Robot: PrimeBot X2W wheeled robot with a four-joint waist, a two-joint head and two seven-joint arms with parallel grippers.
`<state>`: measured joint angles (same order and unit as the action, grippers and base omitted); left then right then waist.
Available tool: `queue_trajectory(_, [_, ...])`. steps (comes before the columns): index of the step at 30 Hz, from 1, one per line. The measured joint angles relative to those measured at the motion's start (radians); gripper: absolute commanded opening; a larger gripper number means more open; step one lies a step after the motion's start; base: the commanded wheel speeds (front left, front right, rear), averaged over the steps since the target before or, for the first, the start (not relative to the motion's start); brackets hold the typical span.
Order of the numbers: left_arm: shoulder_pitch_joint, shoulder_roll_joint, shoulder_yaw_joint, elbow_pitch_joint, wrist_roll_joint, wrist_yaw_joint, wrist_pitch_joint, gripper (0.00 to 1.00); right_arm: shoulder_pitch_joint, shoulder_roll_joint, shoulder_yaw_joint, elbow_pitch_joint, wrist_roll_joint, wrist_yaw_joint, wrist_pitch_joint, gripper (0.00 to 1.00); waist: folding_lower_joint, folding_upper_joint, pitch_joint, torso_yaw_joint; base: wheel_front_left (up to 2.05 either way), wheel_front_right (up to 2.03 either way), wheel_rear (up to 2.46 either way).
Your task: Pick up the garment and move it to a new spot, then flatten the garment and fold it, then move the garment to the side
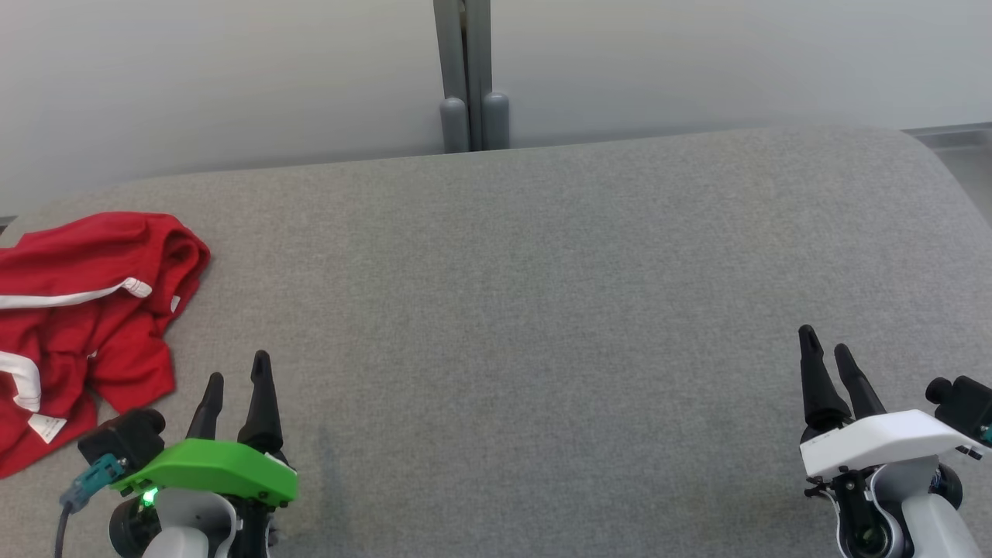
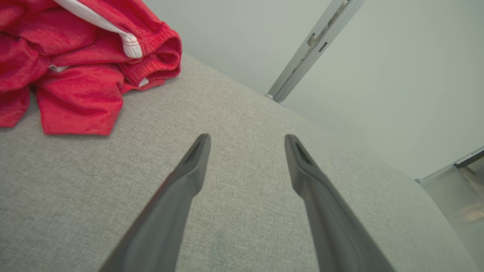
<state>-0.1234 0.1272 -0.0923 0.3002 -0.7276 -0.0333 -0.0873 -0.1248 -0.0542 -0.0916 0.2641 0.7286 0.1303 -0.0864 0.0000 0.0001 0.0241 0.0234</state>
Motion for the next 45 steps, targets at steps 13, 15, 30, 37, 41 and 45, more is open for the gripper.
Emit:
queue_trajectory(13, [-0.027, 0.039, -0.101, -0.023, 0.166, 0.026, -0.037, 1.0, -0.018, -0.006, 0.016, -0.005, -0.167, 0.0, -0.038, 1.0, 0.0, 0.0, 0.006, 0.009, 0.0, 0.0, 0.0])
queue_trajectory(15, [-0.029, 0.043, -0.113, -0.022, 0.185, 0.034, -0.044, 1.0, -0.019, -0.006, 0.016, -0.005, -0.19, 0.0, -0.044, 1.0, 0.0, 0.0, 0.007, 0.01, 0.0, 0.0, 0.0])
queue_trajectory(30, [-0.032, 0.046, -0.113, 0.009, 0.288, 0.039, -0.082, 1.0, -0.025, 0.001, 0.006, 0.016, -0.367, 0.0, -0.082, 1.0, 0.0, 0.0, 0.015, 0.015, 0.0, 0.0, 0.0])
queue_trajectory(37, [-0.024, 0.021, -0.088, 0.027, 0.345, 0.017, -0.099, 1.0, -0.022, 0.005, 0.013, 0.029, -0.435, 0.0, -0.099, 1.0, 0.0, -0.0001, 0.016, 0.023, 0.0, 0.0, 0.0])
queue_trajectory(41, [-0.016, 0.008, -0.063, 0.034, 0.374, 0.007, -0.108, 1.0, -0.015, 0.006, 0.025, 0.033, -0.474, 0.0, -0.107, 1.0, 0.0, 0.0, 0.022, 0.041, 0.0, 0.0, 0.0])
queue_trajectory(45, [-0.018, -0.007, -0.034, 0.046, 0.41, -0.005, -0.116, 1.0, -0.019, 0.006, 0.039, 0.037, -0.512, 0.0, -0.117, 1.0, 0.0, 0.0, 0.032, 0.075, 0.0, 0.0, 0.0])
